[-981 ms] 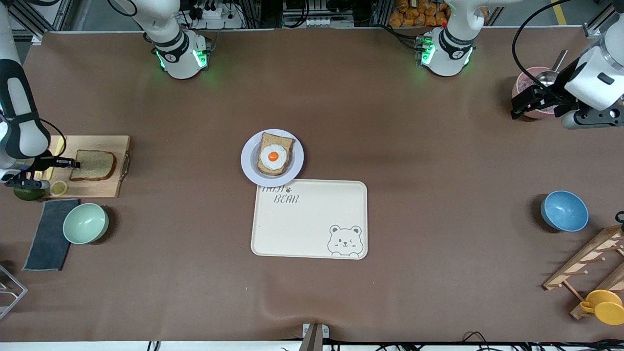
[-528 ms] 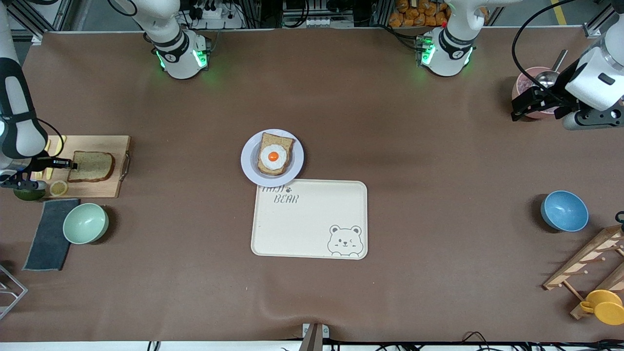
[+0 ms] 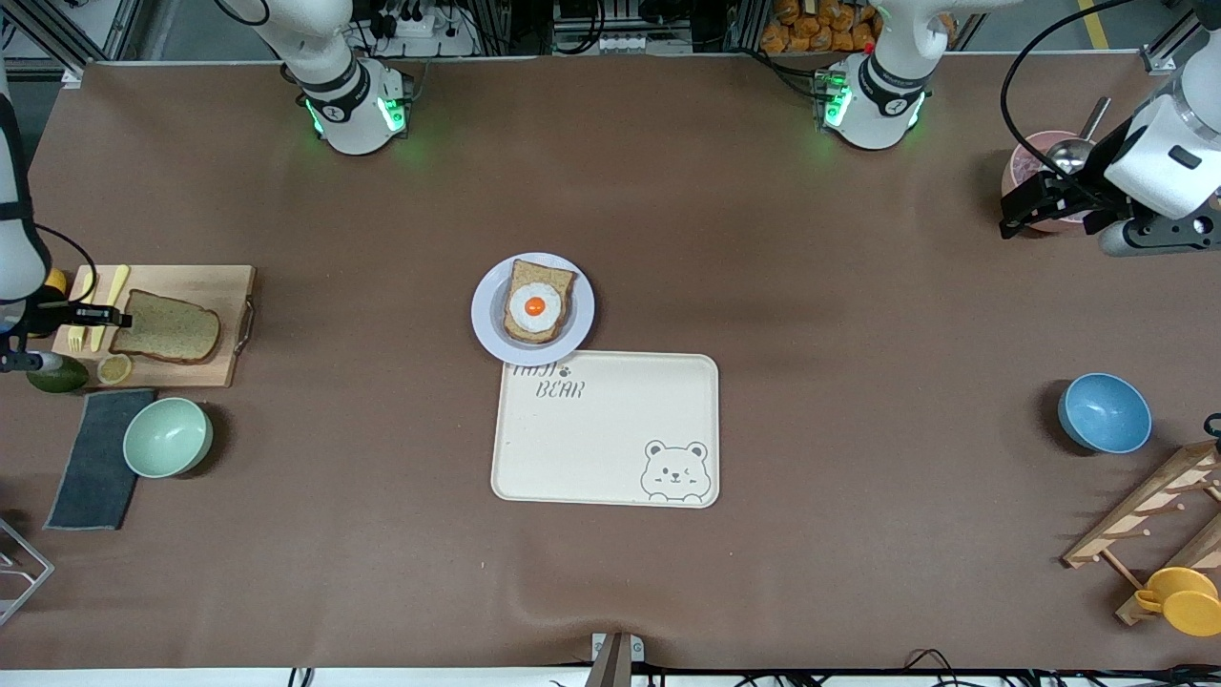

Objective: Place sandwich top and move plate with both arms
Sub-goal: 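Grasp the bread slice edge with the right gripper and lift it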

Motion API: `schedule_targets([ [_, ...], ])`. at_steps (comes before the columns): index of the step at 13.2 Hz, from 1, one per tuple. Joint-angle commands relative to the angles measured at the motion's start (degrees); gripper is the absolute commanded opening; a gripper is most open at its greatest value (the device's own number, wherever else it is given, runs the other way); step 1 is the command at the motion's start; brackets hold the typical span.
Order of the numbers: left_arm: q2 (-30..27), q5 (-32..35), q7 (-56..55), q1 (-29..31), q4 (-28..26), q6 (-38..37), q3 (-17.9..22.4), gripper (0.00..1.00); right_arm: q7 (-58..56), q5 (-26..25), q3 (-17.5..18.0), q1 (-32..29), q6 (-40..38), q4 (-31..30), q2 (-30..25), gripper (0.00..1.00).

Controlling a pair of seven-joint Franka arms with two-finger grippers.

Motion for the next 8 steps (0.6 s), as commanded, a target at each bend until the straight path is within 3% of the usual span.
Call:
schedule_targets([
  [1, -1.6, 1.2, -0.5, 0.4, -1.9, 1.2, -0.5, 1.00, -0.4, 1.5, 0.6, 0.3, -4.7, 3.1, -0.7, 0.00],
  [8, -1.6, 1.1, -0.5, 0.3, -3.6, 3.8, -0.6, 1.00, -0.2, 7.1, 1.1, 3.9, -16.8, 9.6, -1.9, 0.00],
])
